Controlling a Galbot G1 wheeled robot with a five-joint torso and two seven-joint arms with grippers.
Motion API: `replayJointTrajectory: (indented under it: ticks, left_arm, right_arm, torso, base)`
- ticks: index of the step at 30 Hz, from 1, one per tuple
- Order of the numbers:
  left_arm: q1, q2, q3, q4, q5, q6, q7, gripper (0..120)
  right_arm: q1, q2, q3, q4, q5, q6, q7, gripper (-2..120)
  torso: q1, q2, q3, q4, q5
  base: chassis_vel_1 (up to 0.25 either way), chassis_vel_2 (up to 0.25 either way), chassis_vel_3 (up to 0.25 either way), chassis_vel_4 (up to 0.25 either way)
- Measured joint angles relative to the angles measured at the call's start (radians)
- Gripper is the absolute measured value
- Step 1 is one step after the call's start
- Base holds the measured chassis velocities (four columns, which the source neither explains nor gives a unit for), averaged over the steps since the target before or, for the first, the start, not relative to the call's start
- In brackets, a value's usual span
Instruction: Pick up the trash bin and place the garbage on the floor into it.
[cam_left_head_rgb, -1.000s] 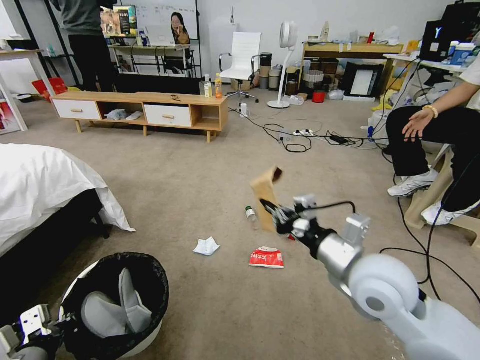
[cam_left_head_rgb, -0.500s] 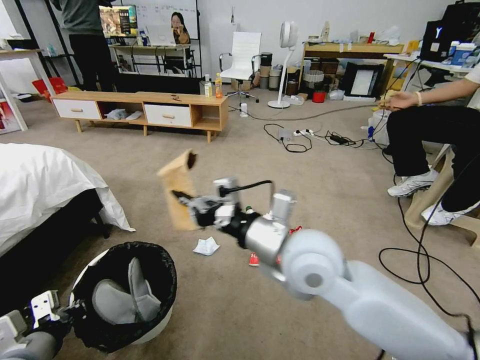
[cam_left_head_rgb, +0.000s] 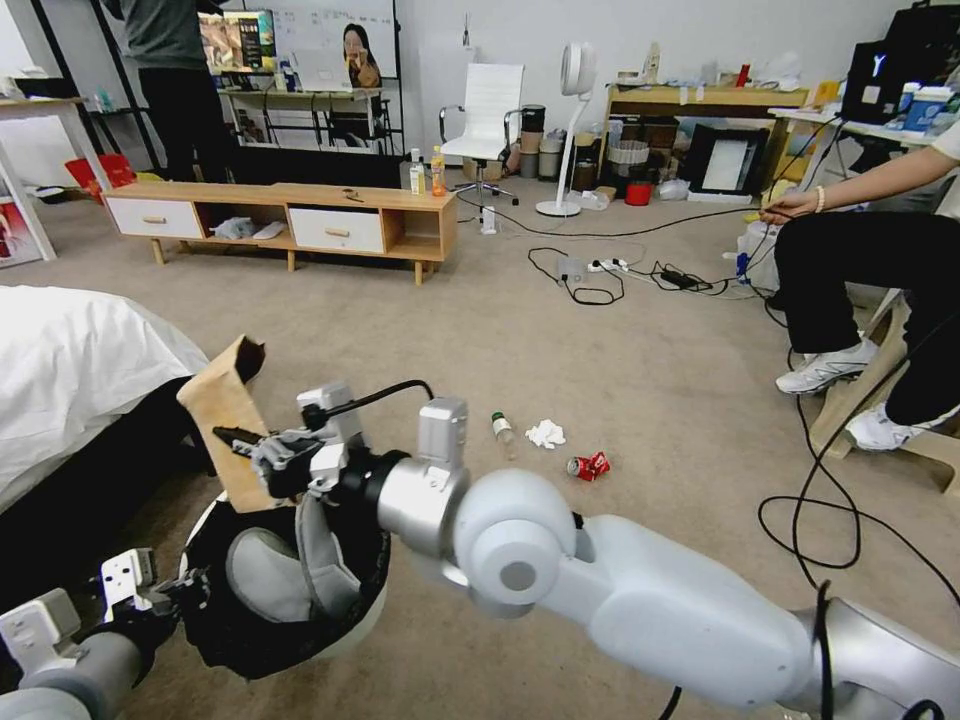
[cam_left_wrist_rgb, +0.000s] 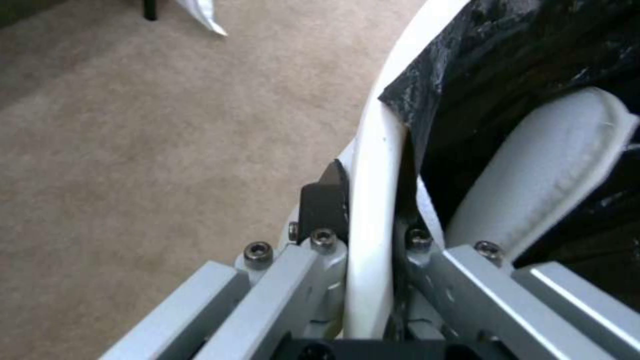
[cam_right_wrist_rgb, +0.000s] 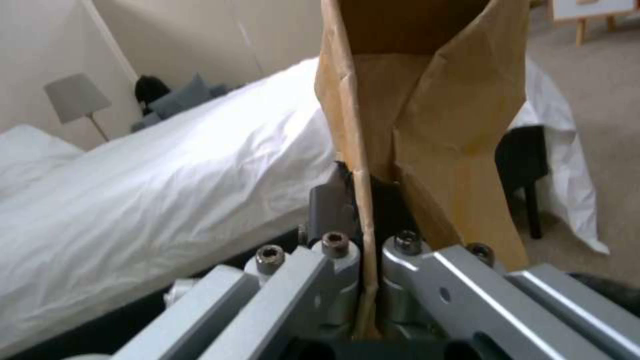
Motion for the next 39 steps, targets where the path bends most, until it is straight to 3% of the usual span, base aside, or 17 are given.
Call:
replayJointTrajectory:
  ticks: [24,39]
  left_arm:
    - [0.024,0.005,-0.029,-0.066,-0.057,0.000,-0.001,2]
    - [0.018,-0.009,-0.019,-0.060,-0.053,0.000,-0.001,2]
  right_arm:
    - [-0.094,-0.034,-0.059,-0.057,-0.072,-0.025,0.025,0]
    - [-0.185,-0.075,-0.065,-0.065,-0.119,-0.024,0.021,0]
  torso:
    - [0.000,0.000,0.000,0.0003,0.0002]
    - [0.000,0.000,0.000,0.0003,0.0003]
  base:
    - [0.000,0.000,0.000,0.000]
    - [0.000,0.000,0.000,0.000]
